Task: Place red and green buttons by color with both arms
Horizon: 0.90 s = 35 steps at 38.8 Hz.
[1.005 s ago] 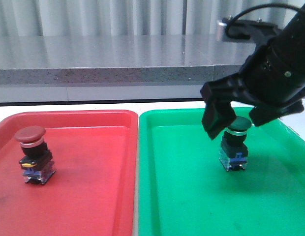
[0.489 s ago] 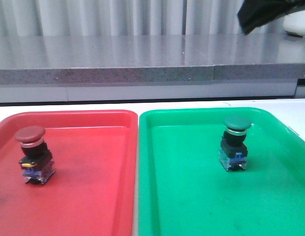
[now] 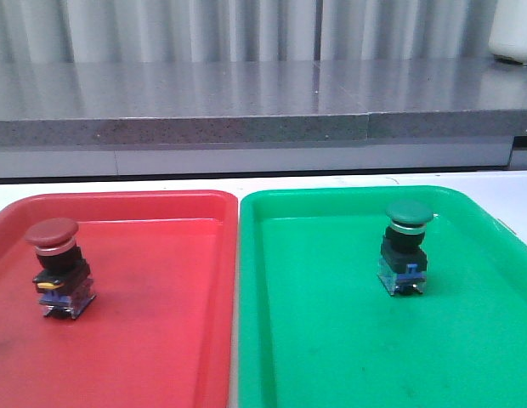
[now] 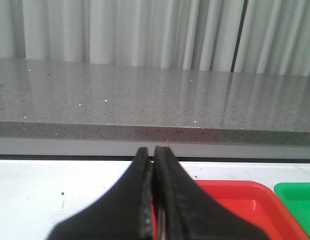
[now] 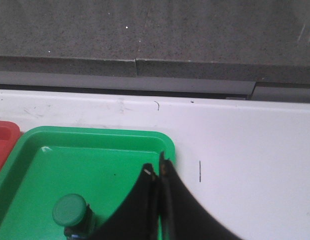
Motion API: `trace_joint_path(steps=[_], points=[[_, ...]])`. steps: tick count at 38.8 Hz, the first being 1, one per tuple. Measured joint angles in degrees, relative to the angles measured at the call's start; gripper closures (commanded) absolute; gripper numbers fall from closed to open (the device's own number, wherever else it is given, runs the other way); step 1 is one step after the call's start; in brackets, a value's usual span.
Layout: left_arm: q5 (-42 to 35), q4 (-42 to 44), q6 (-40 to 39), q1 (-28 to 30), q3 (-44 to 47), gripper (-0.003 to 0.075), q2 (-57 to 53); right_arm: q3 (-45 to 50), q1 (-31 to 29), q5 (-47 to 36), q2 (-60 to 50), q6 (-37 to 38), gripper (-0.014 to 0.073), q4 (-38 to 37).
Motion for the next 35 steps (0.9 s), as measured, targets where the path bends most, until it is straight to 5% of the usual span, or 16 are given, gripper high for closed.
trace_joint_path(steps=[15,35], points=[[0.0,0.0,0.0,0.0,0.0,0.0740,0.0,16.6,0.0,-0.5,-28.3,0.0,0.0661,-1.6],[0.0,0.0,0.0,0.0,0.0,0.0740,0.0,17.6,0.0,0.3,-31.8,0.0,0.0661,-1.6]])
